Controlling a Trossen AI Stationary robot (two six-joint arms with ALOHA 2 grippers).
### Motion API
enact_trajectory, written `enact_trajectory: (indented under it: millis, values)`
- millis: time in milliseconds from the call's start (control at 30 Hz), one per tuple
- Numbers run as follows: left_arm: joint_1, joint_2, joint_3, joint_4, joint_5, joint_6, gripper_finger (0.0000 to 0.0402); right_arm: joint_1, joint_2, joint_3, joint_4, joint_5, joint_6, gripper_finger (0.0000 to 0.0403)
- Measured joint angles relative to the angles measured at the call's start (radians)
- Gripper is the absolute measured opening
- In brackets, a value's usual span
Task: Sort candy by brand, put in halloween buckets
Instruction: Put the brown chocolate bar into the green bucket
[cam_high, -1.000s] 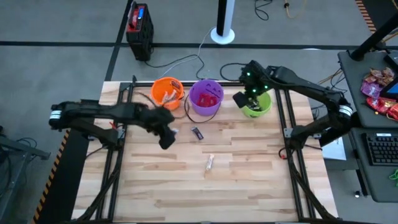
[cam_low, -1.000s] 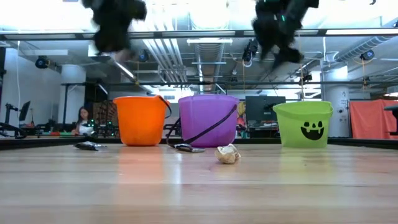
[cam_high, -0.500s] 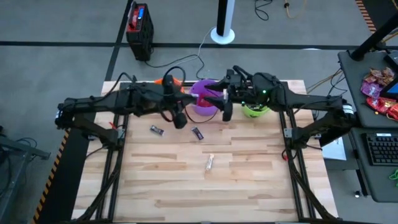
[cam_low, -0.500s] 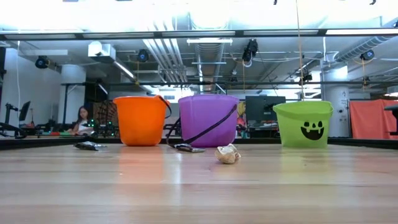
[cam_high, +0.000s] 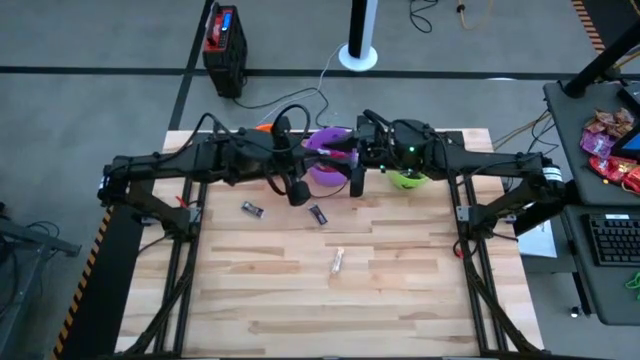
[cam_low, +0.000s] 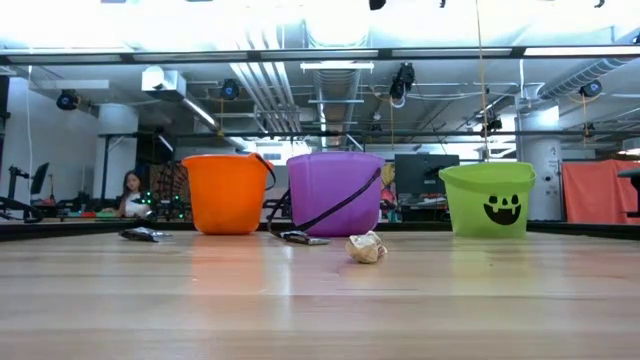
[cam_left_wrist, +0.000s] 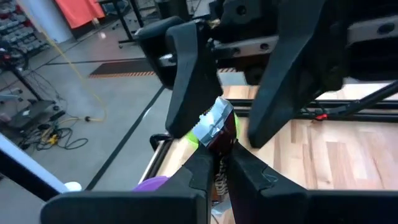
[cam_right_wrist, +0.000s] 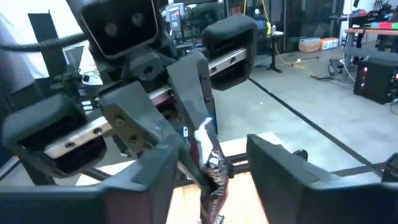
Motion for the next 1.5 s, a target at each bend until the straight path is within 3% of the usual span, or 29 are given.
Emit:
enact_trajectory:
  millis: [300, 500, 600, 700, 833, 933, 1000, 1267, 1500]
  values:
    - [0.0, 0.0, 0.0, -0.005, 0.049, -0.024, 0.0023, 0.0, 0.004, -0.001, 0.005, -0.03, -0.037, 0.0026]
    - [0.0, 0.0, 0.001, -0.063, 0.048, -0.094, 0.0087, 0.0, 0.005, -0.001, -0.005, -0.027, -0.013, 0.002]
    - [0.0, -0.004, 0.001, -0.141, 0.037, -0.122, 0.0131, -0.005, -0.012, 0.0, -0.07, 0.04, -0.006, 0.0019]
    - [0.0, -0.01, 0.001, -0.24, -0.014, -0.167, 0.0168, -0.024, -0.039, 0.041, -0.355, 0.259, 0.057, 0.0018]
    - [0.01, -0.012, 0.001, -0.424, -0.037, -0.258, 0.0196, -0.097, -0.038, 0.11, -1.01, 0.619, 0.388, 0.0019]
    - [0.019, -0.011, 0.001, -0.553, -0.039, -0.31, 0.02, -0.156, -0.028, 0.107, -1.357, 0.655, 0.698, 0.0034]
    - [0.024, -0.007, 0.001, -0.617, -0.04, -0.329, 0.0199, -0.185, -0.029, 0.089, -1.483, 0.653, 0.77, 0.0051]
    - [0.05, -0.003, 0.001, -0.647, -0.041, -0.321, 0.019, -0.235, -0.034, 0.034, -1.343, 0.683, 0.617, 0.0098]
    - [0.05, -0.003, 0.001, -0.654, -0.041, -0.339, 0.019, -0.23, -0.046, 0.033, -1.269, 0.58, 0.592, 0.0095]
